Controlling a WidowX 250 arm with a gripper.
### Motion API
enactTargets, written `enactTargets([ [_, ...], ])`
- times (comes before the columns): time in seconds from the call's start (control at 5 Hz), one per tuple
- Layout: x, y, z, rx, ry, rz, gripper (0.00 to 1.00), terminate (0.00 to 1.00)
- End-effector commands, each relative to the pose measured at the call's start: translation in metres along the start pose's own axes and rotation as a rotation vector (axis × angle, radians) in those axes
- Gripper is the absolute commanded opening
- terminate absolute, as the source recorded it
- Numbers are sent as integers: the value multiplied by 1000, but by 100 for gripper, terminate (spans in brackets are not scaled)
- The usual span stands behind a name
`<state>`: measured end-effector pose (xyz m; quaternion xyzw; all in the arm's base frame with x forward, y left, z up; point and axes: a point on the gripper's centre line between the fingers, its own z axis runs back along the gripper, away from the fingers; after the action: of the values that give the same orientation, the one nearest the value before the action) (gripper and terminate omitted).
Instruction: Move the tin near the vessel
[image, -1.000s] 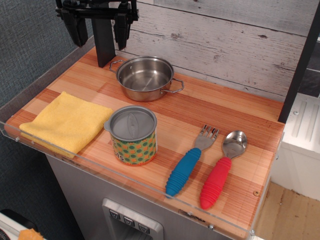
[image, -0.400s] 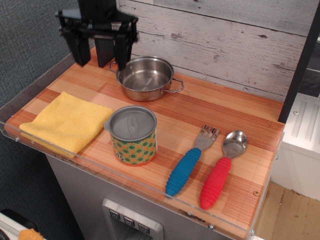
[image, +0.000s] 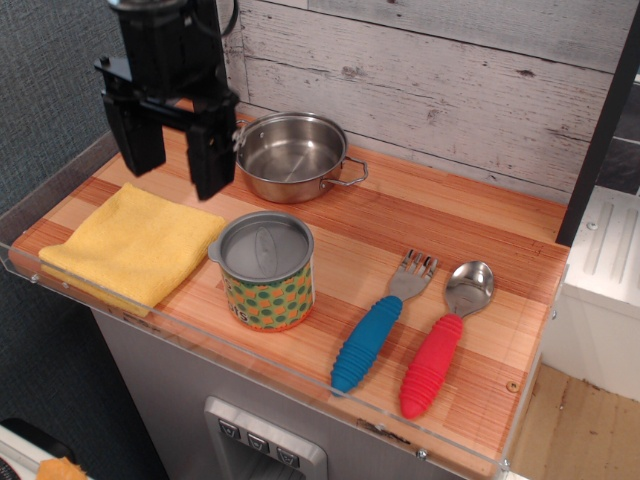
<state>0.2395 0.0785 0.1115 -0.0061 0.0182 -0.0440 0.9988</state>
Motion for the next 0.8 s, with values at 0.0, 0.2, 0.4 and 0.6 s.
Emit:
enactTargets([
  [0.0,-18,-8,-11,108,94,-225,100,0],
  [0.2,-19,-8,-22,138,129,-262,100,0],
  [0.4,-15,-9,-34,123,161,-278,100,0],
  [0.6,-8,-9,-46,113,149,-275,100,0],
])
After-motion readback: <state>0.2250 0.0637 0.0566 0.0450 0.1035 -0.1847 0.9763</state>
